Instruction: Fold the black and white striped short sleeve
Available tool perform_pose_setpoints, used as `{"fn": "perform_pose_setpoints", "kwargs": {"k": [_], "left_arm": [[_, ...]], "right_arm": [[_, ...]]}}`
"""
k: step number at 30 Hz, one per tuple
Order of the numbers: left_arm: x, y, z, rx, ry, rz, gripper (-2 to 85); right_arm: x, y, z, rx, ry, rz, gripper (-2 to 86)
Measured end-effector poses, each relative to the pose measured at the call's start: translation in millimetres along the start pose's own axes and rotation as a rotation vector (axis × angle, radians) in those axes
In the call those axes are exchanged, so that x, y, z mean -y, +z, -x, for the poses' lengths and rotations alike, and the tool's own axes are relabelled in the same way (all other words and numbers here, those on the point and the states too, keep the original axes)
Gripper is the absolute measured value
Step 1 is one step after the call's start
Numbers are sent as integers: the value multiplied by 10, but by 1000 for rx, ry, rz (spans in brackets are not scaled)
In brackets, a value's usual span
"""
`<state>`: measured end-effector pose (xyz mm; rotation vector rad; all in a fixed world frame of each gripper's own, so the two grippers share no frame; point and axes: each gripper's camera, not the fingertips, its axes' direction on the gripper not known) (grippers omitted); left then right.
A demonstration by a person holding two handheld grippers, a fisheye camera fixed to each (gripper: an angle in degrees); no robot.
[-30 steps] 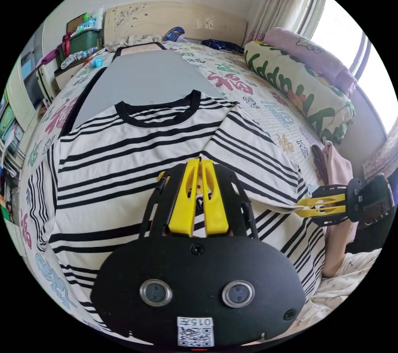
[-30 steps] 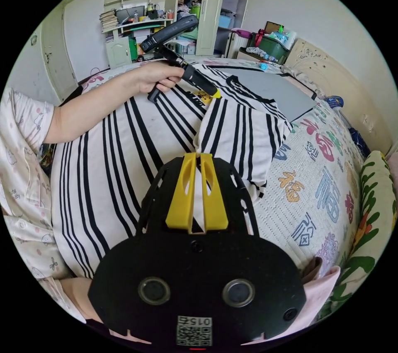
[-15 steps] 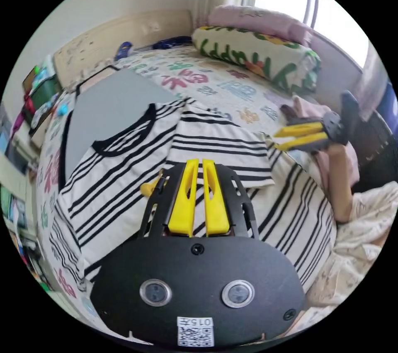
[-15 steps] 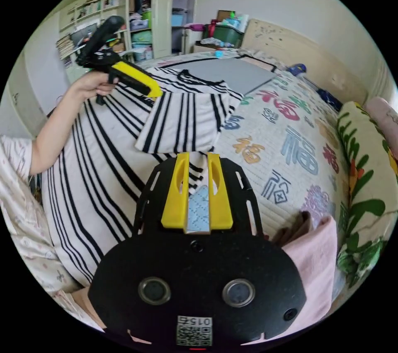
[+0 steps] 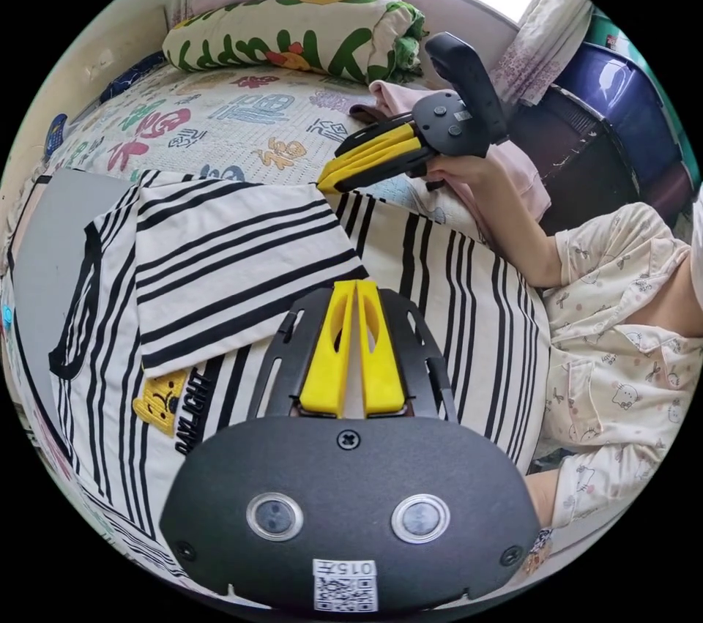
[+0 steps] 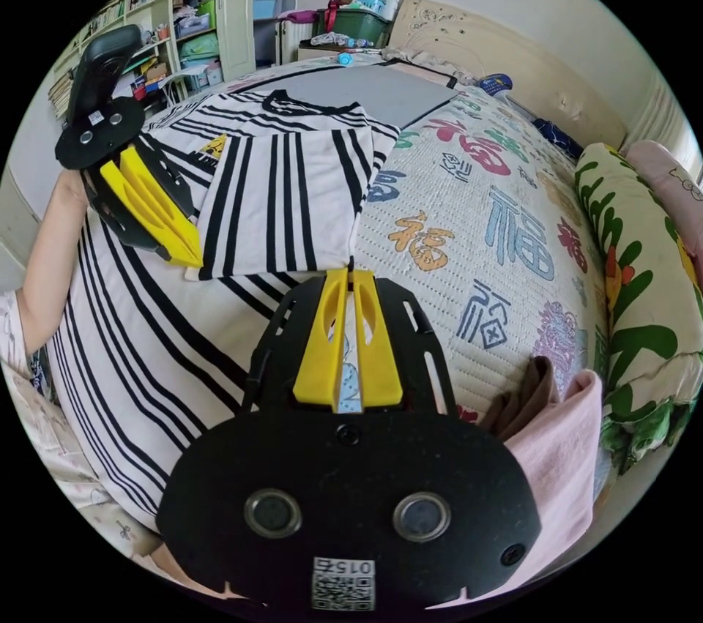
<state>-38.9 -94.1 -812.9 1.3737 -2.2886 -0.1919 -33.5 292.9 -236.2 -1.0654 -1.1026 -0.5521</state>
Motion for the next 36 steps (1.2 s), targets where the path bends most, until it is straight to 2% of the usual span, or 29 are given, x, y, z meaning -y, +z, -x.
{"fn": "perform_pose_setpoints", "kwargs": {"k": [4, 9, 12, 14, 15, 17, 20, 24, 26, 30, 34, 36], "left_arm": [[-190, 282, -184, 31, 7, -17, 7], [-1045, -129, -214, 42, -158, -200, 33], [-2263, -703, -125, 148, -419, -356, 59], [-3695, -1020, -90, 261, -692, -543, 69], [-4089, -1057, -82, 287, -767, -590, 70], [-5591, -1046, -76, 374, -1054, -699, 83], [-7007, -687, -117, 397, -1268, -743, 95], [-7933, 174, 37, 271, -1319, -727, 83], [-8500, 558, -54, 171, -1355, -868, 60], [-9078, 979, -153, -17, -1304, -1037, 60], [-9089, 1083, -416, 73, -1282, -1002, 85], [-9080, 1101, -469, 89, -1266, -982, 97]], "right_arm": [[-292, -237, -529, 64, 38, -53, 46], [-1032, -1165, -1322, 299, 160, -503, 34], [-1328, -1642, -1283, 342, 117, -715, 53], [-1388, -1943, -992, 363, 61, -822, 63], [-1381, -1996, -897, 367, 38, -846, 63], [-1195, -2015, -529, 343, -18, -883, 59], [-502, -1563, -214, 282, -4, -737, 54], [561, -718, 155, 410, -61, -492, 69], [1246, -103, 717, 408, -158, -387, 79], [2307, 949, 1700, 418, -241, -263, 83], [3499, 2252, 2833, 484, -248, -112, 105], [3923, 2735, 3218, 415, -222, -91, 120]]}}
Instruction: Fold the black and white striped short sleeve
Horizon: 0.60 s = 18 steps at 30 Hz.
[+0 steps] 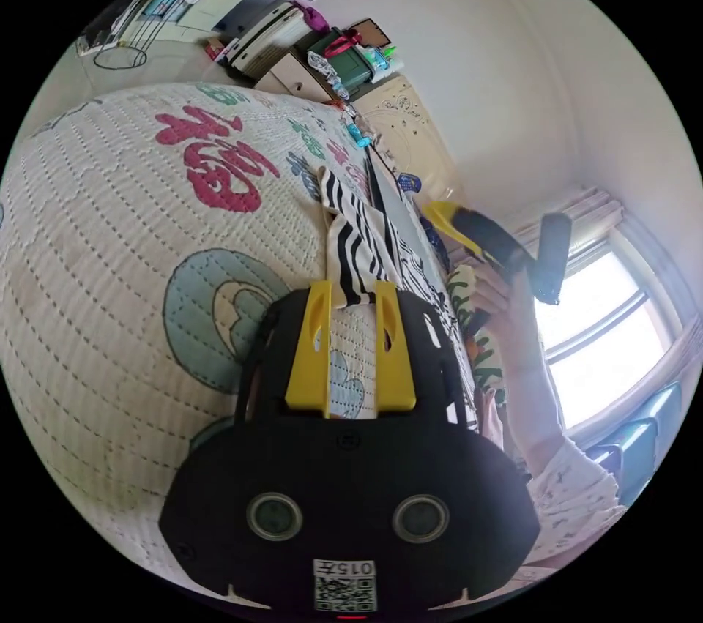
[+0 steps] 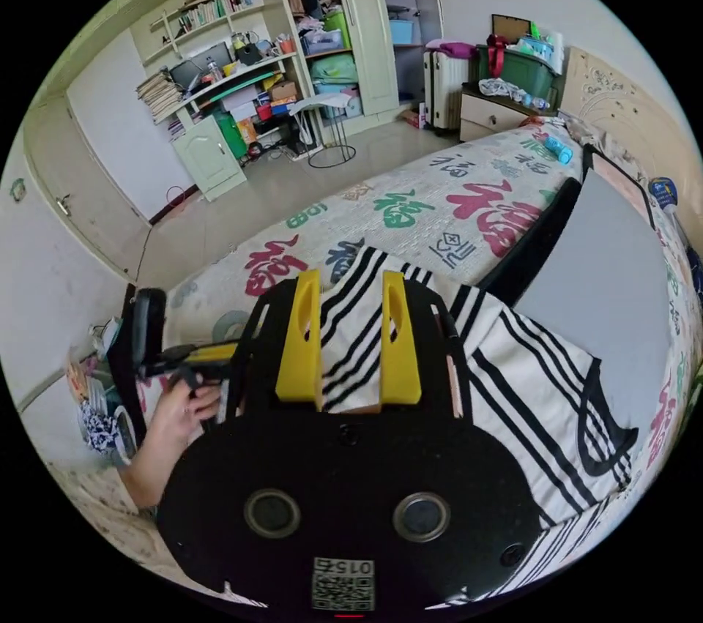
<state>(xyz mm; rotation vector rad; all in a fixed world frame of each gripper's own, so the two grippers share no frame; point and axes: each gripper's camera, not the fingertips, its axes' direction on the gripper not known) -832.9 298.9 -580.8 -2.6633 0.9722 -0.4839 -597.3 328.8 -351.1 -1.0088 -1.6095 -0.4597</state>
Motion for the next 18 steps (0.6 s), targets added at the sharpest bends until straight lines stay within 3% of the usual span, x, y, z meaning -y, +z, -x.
{"fn": "perform_pose_setpoints", "kwargs": {"k": [4, 8, 12, 18], "left_arm": [[-166, -161, -224, 118, 75, -37, 114], [-127, 39, -400, 139, 131, 77, 80], [-77, 48, -459, 135, 113, 97, 51], [-29, -183, -1043, 127, 244, 12, 34]], "right_arm": [[551, 1261, -87, -156, 95, 101, 122], [623, 2062, -176, -225, 104, 215, 93], [587, 2054, -358, -330, 159, 206, 15], [201, 834, -846, -260, 179, 44, -1]]}}
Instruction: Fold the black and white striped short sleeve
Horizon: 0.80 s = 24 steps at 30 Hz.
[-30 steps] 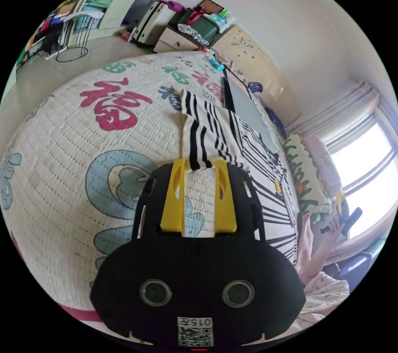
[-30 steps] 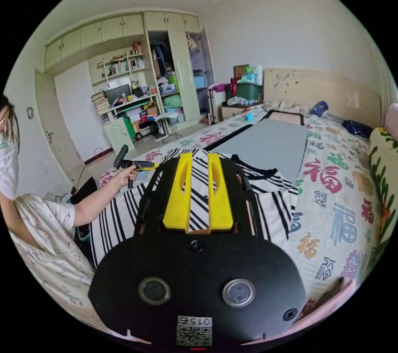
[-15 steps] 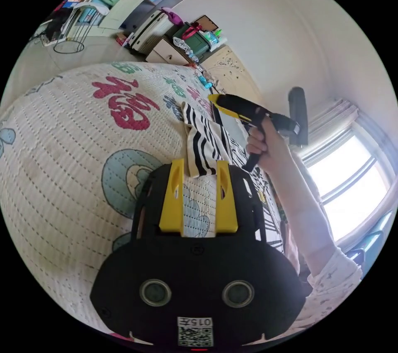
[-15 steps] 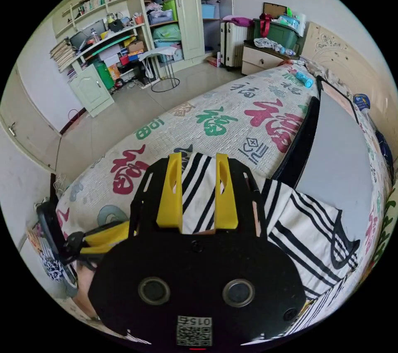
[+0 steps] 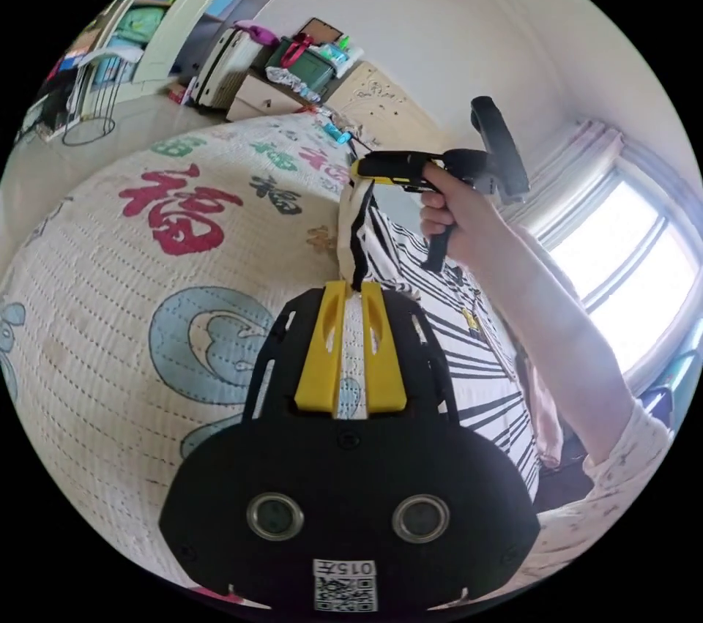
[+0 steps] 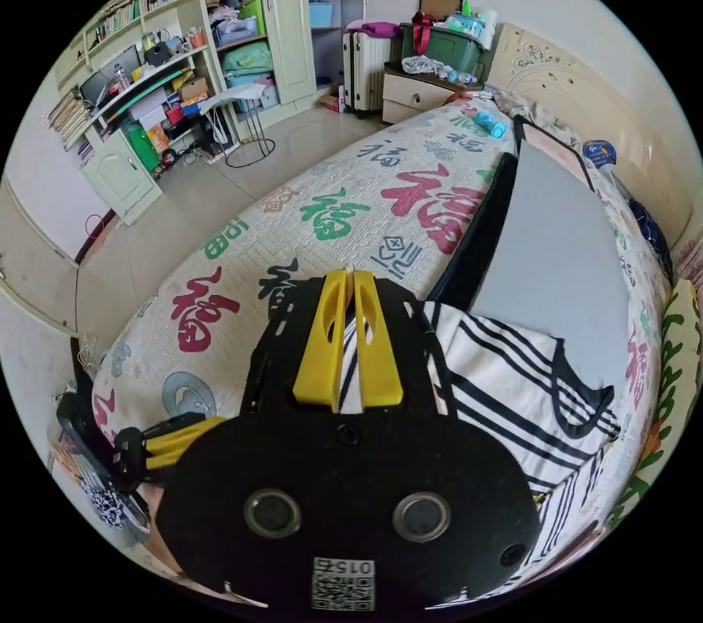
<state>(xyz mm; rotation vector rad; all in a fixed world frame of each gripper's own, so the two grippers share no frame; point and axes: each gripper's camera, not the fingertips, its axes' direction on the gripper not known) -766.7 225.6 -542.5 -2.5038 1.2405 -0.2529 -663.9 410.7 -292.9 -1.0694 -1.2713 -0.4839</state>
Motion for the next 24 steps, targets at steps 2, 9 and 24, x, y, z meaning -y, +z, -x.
{"fn": "perform_pose_setpoints", "kwargs": {"k": [2, 9, 24], "left_arm": [[115, -185, -412, 23, 117, -54, 32], [639, -376, -2338, 48, 502, 49, 24], [1209, -80, -4476, 364, 828, 282, 67]], "right_arm": [[-259, -554, -492, 38, 11, -44, -1], [-1493, -1603, -1831, 87, 83, -133, 2], [-3379, -1933, -3001, 17, 176, -67, 92]]}}
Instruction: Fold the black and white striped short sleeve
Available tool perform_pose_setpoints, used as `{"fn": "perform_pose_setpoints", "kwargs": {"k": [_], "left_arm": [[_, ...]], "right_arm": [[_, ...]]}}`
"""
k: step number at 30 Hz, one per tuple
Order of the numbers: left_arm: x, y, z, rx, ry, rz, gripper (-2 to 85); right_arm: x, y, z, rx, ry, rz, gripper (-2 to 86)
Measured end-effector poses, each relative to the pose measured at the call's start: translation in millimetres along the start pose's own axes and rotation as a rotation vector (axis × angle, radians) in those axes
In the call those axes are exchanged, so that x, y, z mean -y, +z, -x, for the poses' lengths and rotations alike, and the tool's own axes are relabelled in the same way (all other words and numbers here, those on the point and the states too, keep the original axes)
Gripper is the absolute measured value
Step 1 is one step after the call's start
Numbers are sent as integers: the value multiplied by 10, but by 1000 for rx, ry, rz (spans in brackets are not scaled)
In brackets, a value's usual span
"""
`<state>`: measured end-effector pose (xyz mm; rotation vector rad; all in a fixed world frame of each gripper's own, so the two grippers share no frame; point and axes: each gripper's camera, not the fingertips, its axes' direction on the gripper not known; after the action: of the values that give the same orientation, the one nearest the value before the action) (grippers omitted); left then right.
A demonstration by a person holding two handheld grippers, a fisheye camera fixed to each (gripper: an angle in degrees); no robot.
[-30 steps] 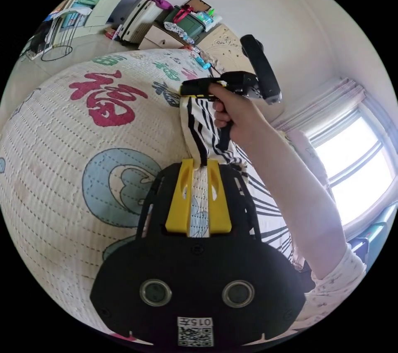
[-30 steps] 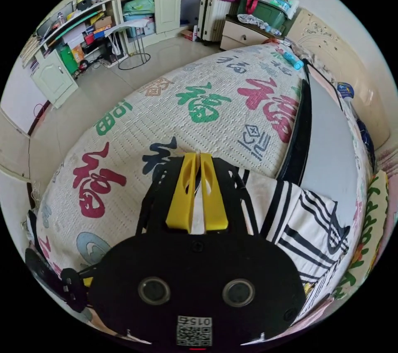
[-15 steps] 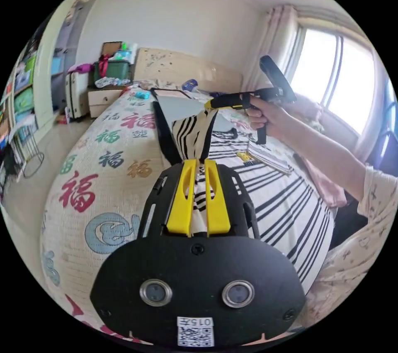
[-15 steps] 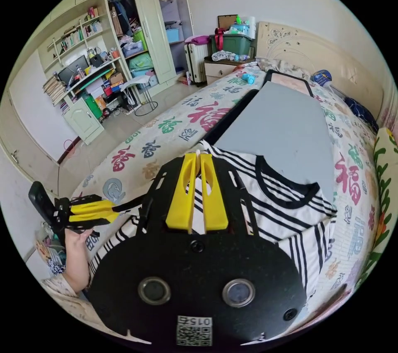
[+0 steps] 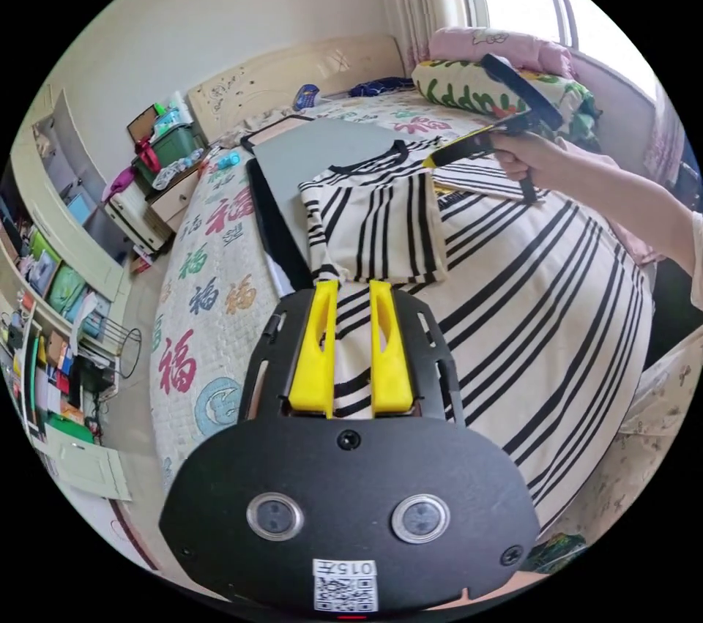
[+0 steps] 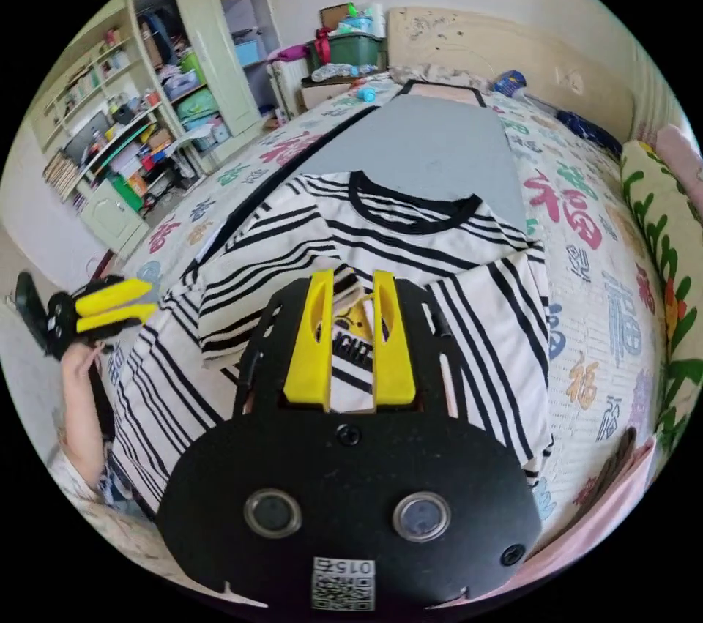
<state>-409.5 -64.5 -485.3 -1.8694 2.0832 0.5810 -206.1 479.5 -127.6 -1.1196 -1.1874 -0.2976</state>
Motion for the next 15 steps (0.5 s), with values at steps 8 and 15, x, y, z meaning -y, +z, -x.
{"fn": "perform_pose_setpoints", "kwargs": {"k": [8, 15], "left_arm": [[693, 370, 393, 97, 31, 175, 52], [791, 259, 942, 91, -89, 177, 12]], "right_arm": [[-751, -345, 1864, 179, -677, 124, 109], [-848, -340, 2031, 121, -701, 198, 24]]}}
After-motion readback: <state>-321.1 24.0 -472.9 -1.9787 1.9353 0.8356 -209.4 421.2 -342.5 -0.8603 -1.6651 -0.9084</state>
